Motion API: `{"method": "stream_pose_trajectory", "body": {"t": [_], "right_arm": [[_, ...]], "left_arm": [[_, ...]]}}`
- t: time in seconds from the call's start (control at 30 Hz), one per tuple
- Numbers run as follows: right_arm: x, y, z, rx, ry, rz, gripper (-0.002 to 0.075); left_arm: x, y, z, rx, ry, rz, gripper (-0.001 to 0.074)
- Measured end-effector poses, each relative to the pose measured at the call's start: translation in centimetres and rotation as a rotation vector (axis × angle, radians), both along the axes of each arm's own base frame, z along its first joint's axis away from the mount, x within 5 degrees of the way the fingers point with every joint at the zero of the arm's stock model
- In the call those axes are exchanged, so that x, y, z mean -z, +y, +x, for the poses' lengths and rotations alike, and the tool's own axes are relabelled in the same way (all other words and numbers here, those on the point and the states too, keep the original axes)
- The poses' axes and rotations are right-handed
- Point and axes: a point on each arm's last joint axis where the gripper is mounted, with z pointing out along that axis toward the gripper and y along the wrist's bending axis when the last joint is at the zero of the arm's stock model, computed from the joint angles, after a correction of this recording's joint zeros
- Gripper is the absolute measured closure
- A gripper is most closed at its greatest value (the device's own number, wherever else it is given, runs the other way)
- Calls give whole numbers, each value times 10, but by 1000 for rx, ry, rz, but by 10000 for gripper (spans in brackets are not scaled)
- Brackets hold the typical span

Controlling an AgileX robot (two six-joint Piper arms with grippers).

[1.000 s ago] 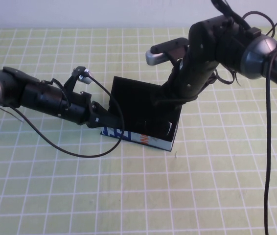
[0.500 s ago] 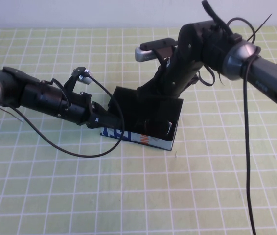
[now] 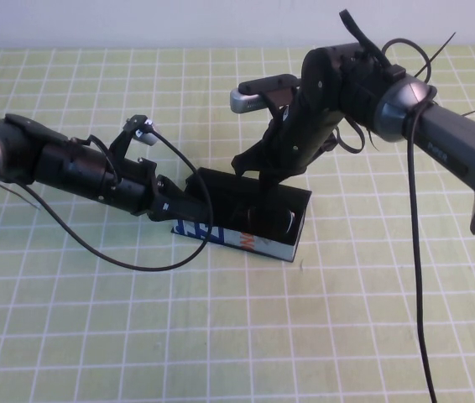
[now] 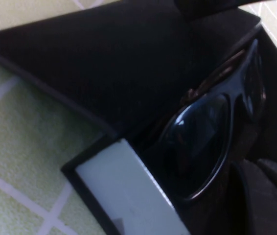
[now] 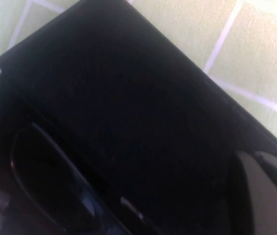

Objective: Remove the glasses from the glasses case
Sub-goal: Pick up the glasses from the glasses case

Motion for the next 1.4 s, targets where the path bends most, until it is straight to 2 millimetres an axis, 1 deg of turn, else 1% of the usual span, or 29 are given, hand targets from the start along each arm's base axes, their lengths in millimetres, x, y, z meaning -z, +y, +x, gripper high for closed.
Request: {"method": "stream_pose_trajectory", "body": {"t": [0.13,0.33,0.43,0.63,0.8,0.9,1.03,1.13,1.2,1.23,1.3,1.37,1.4], "right_arm": [[-7,-1,-4,-26,25,-19,742],[-42,0,-13,-119,15,-8,742],[-51,7,-19,-203,3,-2,742],[-52,32,-37,-414,-45,-25,742],[-52,44,-46,-487,-57,-29,723],[-56,42,-49,-471,-46,-22,686],[-69,28,-67,-474,-26,-45,664],[-81,21,-79,-534,-45,-59,657],[-83,21,-81,-575,-60,-52,640],[-83,21,-81,-603,-77,-49,620],[-77,23,-78,-659,-97,-60,557],[-67,25,-75,-709,-106,-79,478],[-62,26,-73,-724,-109,-86,451]], "left_arm": [[0,0,-1,9,-1,3,739],[-6,1,-2,25,-30,19,739],[-14,2,-3,32,-65,35,739],[-38,2,-5,26,-119,18,739],[-40,2,-5,16,-114,14,739],[-40,7,-3,-3,-100,14,739],[-41,19,0,-42,-93,10,739],[-41,28,3,-68,-92,4,739],[-42,29,4,-76,-92,0,739],[-42,29,4,-76,-92,0,739],[-42,29,4,-77,-91,-2,739],[-42,29,4,-78,-91,-4,739],[-42,29,4,-78,-91,-4,739]]}}
